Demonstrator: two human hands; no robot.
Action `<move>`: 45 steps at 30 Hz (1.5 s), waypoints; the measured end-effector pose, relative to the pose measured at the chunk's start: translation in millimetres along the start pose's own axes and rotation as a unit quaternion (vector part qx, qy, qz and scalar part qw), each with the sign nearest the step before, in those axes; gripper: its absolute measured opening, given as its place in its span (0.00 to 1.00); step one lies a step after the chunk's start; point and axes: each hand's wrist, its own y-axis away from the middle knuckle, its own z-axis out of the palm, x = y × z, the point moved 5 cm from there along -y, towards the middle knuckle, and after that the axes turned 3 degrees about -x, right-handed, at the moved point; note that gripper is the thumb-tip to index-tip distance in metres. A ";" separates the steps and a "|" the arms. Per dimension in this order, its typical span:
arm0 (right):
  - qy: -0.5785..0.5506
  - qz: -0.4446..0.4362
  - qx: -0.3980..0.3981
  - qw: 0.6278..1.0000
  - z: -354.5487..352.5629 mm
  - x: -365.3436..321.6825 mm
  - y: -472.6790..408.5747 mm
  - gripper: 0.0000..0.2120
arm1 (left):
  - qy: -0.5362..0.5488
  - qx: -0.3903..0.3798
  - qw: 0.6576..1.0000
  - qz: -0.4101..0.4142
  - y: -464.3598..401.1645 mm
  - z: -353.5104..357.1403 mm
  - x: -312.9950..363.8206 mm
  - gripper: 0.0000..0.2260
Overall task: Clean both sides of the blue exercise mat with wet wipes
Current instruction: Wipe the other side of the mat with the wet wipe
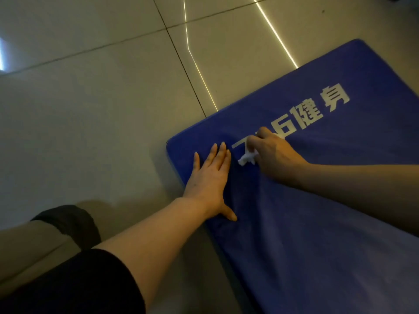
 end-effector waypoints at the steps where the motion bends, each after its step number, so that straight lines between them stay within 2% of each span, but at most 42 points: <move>1: 0.008 0.002 -0.002 1.000 0.7 3.3 6.3 0.07 | -0.004 0.000 1.000 -0.002 -0.1 0.8 1.4 0.65; 5: -0.025 -0.036 -0.048 0.998 19.6 12.2 66.7 0.06 | -0.002 0.008 1.000 -0.008 -0.8 4.8 1.5 0.64; 7: -0.042 -0.049 -0.014 0.998 24.9 11.4 74.6 0.04 | -0.001 0.006 1.000 -0.008 -1.4 6.6 2.6 0.64; 11: -0.047 -0.052 0.057 0.996 15.8 6.5 29.1 0.02 | 0.007 -0.004 1.000 -0.001 -2.2 4.0 3.1 0.65; 14: -0.051 -0.045 0.065 0.996 7.7 11.9 9.9 0.02 | 0.054 -0.003 0.999 -0.001 -4.0 -4.3 4.1 0.60; 15: -0.046 -0.045 0.063 0.996 6.9 14.9 15.9 0.02 | 0.065 0.024 0.998 -0.004 -4.3 -9.5 4.7 0.56; 18: -0.051 -0.044 0.049 0.997 11.7 25.2 46.4 0.04 | 0.041 0.202 0.978 -0.005 -6.2 -29.5 8.0 0.42; 19: -0.054 -0.031 0.042 0.997 14.4 29.4 51.1 0.04 | 0.049 0.228 0.972 0.003 -9.9 -32.8 11.3 0.41; 20: -0.057 -0.012 0.034 0.998 15.8 32.9 49.4 0.04 | 0.061 0.222 0.973 0.017 -15.5 -33.0 15.8 0.42; 24: -0.093 0.034 0.048 0.994 4.6 37.2 13.8 0.05 | 0.093 0.109 0.988 0.062 -38.2 -19.9 33.6 0.51; 27: -0.137 0.037 0.067 0.988 -5.0 44.6 13.5 0.08 | 0.062 0.102 0.990 0.079 -50.3 -21.0 31.6 0.56; 32: -0.117 0.083 0.036 0.989 12.2 67.2 63.6 0.04 | 0.024 0.053 0.986 0.154 -69.2 -24.1 37.4 0.60; 34: -0.131 0.105 0.049 0.985 15.8 71.4 58.2 0.06 | 0.018 0.040 0.987 0.156 -74.1 -24.9 37.6 0.61; 39: -0.128 0.041 0.149 0.980 -8.5 69.0 -0.9 0.07 | 0.043 0.034 0.986 0.158 -77.5 -23.8 36.5 0.61; 45: -0.082 0.023 0.137 0.987 2.0 80.1 44.6 0.09 | 0.046 0.039 0.984 0.168 -78.1 -22.1 35.3 0.60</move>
